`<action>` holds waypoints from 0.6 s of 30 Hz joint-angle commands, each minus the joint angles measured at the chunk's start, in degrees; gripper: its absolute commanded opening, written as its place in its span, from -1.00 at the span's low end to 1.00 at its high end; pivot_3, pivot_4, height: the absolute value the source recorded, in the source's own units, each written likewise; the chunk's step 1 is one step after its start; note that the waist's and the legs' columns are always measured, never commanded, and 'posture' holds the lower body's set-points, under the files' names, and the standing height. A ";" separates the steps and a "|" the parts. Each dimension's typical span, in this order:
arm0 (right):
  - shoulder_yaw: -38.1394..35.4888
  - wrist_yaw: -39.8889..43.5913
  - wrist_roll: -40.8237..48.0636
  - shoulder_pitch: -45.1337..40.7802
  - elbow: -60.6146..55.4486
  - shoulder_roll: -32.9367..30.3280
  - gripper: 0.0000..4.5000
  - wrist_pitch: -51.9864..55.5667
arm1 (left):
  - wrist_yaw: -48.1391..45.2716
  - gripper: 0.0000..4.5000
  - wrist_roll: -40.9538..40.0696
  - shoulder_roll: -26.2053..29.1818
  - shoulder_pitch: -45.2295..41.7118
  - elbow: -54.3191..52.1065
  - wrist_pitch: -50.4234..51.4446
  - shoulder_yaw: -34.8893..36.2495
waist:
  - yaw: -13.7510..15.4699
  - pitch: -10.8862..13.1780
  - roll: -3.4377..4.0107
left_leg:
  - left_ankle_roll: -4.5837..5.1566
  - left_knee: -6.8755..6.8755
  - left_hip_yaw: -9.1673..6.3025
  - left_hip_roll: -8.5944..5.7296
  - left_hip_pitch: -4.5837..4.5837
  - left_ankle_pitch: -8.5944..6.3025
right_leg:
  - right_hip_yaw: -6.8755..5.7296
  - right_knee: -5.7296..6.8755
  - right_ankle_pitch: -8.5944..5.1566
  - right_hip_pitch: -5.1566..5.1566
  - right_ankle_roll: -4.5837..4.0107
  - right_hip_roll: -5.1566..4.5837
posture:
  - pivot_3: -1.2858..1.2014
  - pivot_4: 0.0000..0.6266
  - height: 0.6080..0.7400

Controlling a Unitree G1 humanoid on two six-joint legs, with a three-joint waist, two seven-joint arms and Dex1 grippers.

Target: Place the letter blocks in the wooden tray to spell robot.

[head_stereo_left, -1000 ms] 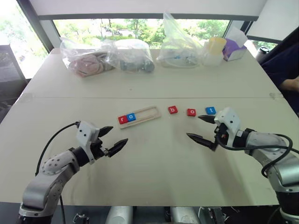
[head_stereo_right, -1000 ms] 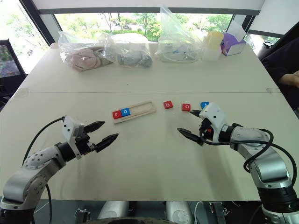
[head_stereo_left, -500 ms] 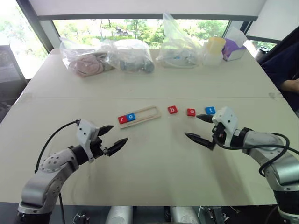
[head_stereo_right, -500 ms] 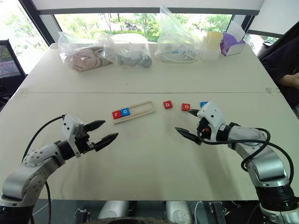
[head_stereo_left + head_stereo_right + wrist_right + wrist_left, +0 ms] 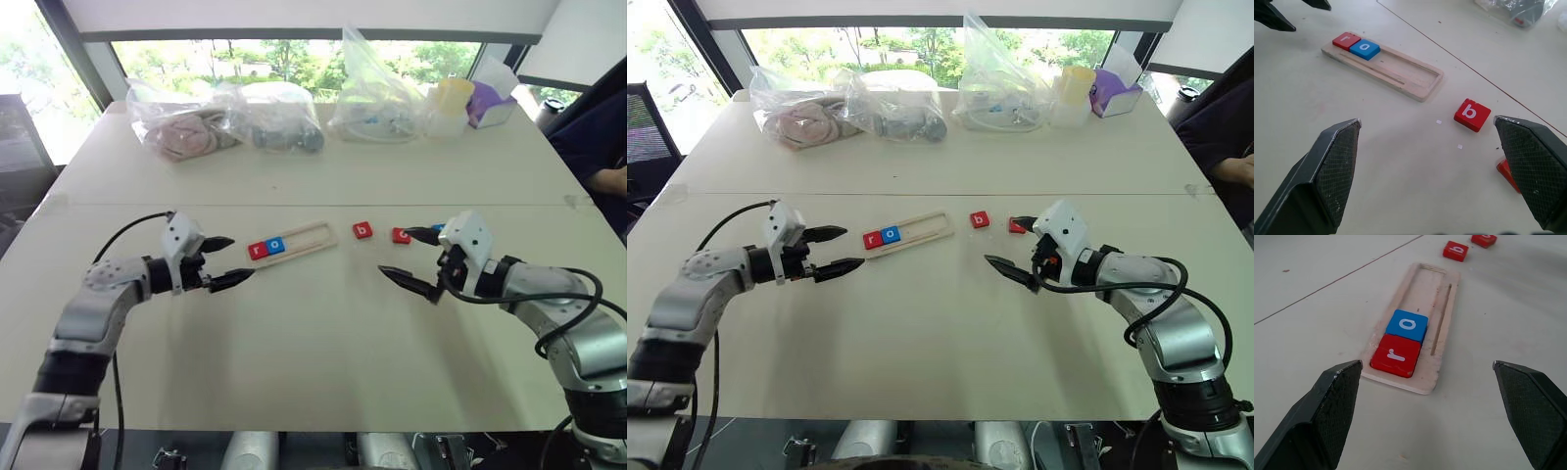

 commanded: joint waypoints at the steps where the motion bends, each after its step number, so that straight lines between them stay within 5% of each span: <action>1: -0.53 -1.47 0.33 0.49 -3.68 0.62 1.00 -0.08 | -5.79 0.38 1.94 -0.67 -4.60 7.46 -4.49 -1.50 | -0.03 0.00 0.00 | 0.00 0.00 0.00 0.00 0.00 0.00 | 0.00 0.00 0.06 0.00 0.11 0.00 | 0.03 -0.52 1.00; 4: -1.15 -2.42 0.54 1.83 -5.26 0.60 1.00 0.42 | -7.18 -0.27 5.20 -1.81 -8.44 13.72 -6.87 -3.54 | -0.12 0.00 0.00 | 0.00 -0.02 0.00 0.00 0.00 0.00 | 0.00 0.01 0.08 -0.01 0.15 0.00 | 0.03 -0.52 1.00; 8: -1.27 -3.45 0.29 3.23 -6.56 0.50 1.00 0.85 | -13.64 -0.27 6.25 -2.31 -11.95 18.56 -6.29 -5.57 | -0.12 0.00 0.00 | 0.01 -0.01 0.00 0.00 0.00 0.00 | -0.01 0.04 0.10 -0.02 0.19 0.04 | 0.03 -0.52 1.00; 18: -1.37 -5.04 0.44 4.23 -8.36 0.55 1.00 1.55 | -12.77 -0.27 10.82 -5.59 -20.00 30.06 -13.30 -4.57 | -0.10 -0.01 -0.02 | 0.01 0.07 -0.02 -0.02 0.00 0.00 | -0.02 0.10 0.17 0.00 0.31 0.05 | 0.03 -0.52 1.00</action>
